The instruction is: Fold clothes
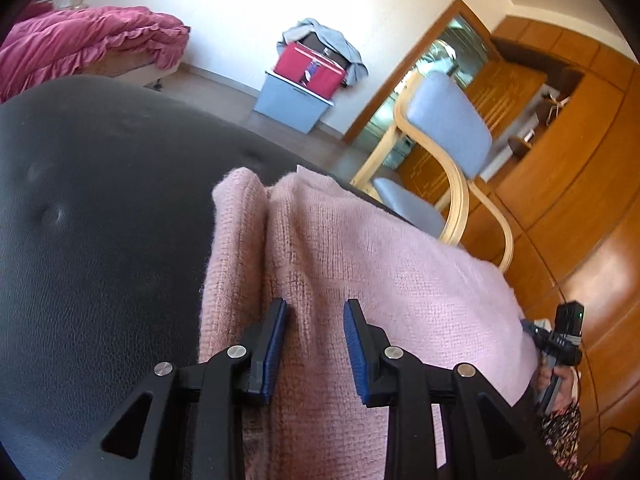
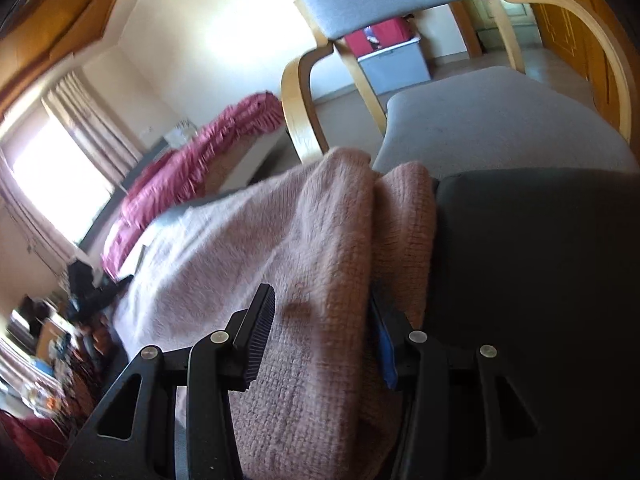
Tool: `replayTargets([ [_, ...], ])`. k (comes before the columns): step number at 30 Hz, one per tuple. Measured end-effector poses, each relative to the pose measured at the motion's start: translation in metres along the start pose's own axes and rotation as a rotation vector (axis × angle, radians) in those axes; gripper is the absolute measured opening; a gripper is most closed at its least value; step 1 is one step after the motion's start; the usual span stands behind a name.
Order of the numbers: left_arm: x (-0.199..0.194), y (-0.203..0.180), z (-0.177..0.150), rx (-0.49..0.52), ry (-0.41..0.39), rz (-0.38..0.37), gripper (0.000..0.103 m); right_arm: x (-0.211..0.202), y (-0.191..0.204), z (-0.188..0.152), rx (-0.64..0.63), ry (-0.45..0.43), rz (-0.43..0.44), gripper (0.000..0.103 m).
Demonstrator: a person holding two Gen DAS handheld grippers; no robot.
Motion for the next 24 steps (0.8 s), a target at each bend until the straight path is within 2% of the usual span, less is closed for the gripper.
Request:
replayTargets([
  [1, 0.0, 0.001, 0.001, -0.013, -0.002, -0.006, 0.025, 0.001, 0.001, 0.001, -0.004, 0.006, -0.021, 0.024],
  [4, -0.007, 0.001, 0.002, -0.035, -0.006, -0.033, 0.007, -0.005, 0.003, 0.002, 0.011, -0.009, -0.009, 0.013],
  [13, -0.03, -0.002, 0.004, -0.098, -0.018, -0.113, 0.004, -0.025, 0.009, 0.006, 0.071, -0.074, 0.068, 0.01],
  [24, -0.077, -0.025, -0.019, -0.033, 0.008, -0.154, 0.003, -0.068, 0.038, -0.012, 0.045, -0.052, 0.111, 0.01],
])
Point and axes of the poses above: each gripper's, at about its wrist camera, not at the fingertips, and x roughly the way its jaws point, y to its left, z to its top, the point moved 2 cm from there along x, roughly the way its jaws point, and after that the axes turned 14 degrees about -x, right-handed, at the moved point
